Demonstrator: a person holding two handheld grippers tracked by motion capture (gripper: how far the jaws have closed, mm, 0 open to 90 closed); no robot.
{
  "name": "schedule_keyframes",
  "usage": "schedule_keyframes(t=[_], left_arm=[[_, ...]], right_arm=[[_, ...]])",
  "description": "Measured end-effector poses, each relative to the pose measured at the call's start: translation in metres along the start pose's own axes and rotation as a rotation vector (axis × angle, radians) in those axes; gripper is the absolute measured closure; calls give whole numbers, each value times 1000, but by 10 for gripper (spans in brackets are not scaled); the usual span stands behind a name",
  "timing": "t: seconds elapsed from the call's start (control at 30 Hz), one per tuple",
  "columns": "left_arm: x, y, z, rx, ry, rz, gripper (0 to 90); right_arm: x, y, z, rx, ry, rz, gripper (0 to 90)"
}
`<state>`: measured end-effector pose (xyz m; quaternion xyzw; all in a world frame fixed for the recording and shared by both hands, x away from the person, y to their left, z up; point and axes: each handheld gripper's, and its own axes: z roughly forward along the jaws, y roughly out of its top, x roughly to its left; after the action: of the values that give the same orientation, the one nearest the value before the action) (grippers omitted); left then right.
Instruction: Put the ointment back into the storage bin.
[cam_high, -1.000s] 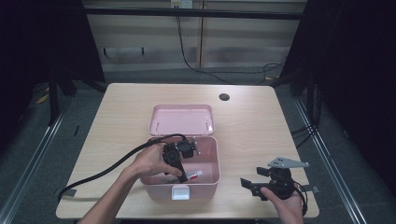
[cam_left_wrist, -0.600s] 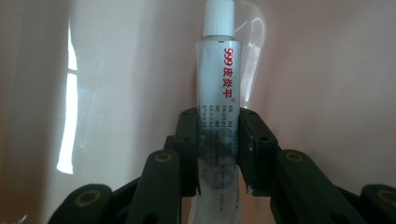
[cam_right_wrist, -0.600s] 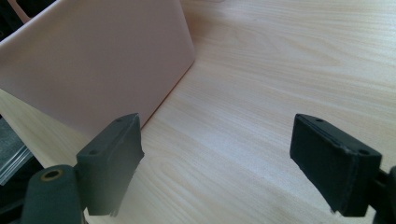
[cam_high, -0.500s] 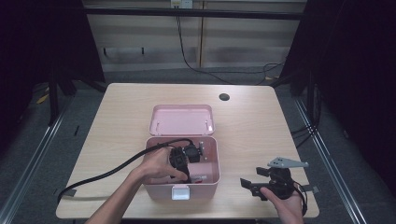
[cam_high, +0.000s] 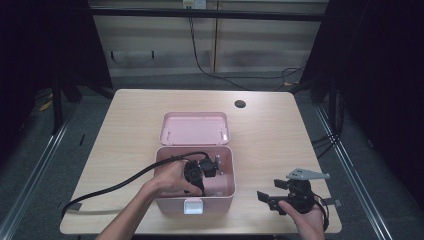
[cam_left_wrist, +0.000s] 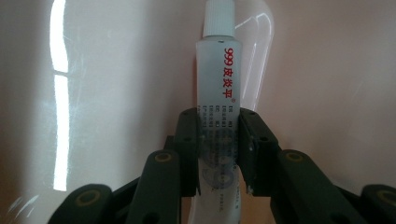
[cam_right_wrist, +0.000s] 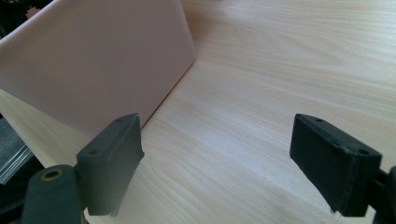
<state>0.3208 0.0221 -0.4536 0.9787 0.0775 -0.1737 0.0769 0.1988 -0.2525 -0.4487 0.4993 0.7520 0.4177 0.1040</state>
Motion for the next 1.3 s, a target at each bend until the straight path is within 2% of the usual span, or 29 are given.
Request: schedule_keyframes(t=[0.13, 0.23, 0.37, 0.57, 0.8, 0.93, 1.0, 1.13, 1.3], left_arm=[[1, -1, 3, 13, 4, -2, 709], [2, 0, 3, -12, -20, -23, 709], [4, 0, 6, 10, -21, -34, 707], [5, -1, 9, 13, -25, -52, 703], [4, -1, 7, 13, -37, -45, 679], [5, 0, 6, 11, -22, -47, 652], [5, -1, 5, -14, -4, -66, 615], [4, 0, 2, -19, 19, -70, 576], [0, -2, -5, -57, 51, -83, 537]], right_arm=[[0, 0, 0, -1, -1, 0, 164], [0, 0, 0, 1, -1, -1, 167], [0, 0, 0, 2, -5, 3, 167], [0, 0, 0, 2, -2, 5, 167], [0, 0, -1, 0, -4, 7, 167], [0, 0, -1, 1, -2, 6, 167], [0, 0, -1, 1, -3, 5, 167], [0, 0, -1, 0, -3, 5, 167], [0, 0, -1, 1, -5, 4, 167]])
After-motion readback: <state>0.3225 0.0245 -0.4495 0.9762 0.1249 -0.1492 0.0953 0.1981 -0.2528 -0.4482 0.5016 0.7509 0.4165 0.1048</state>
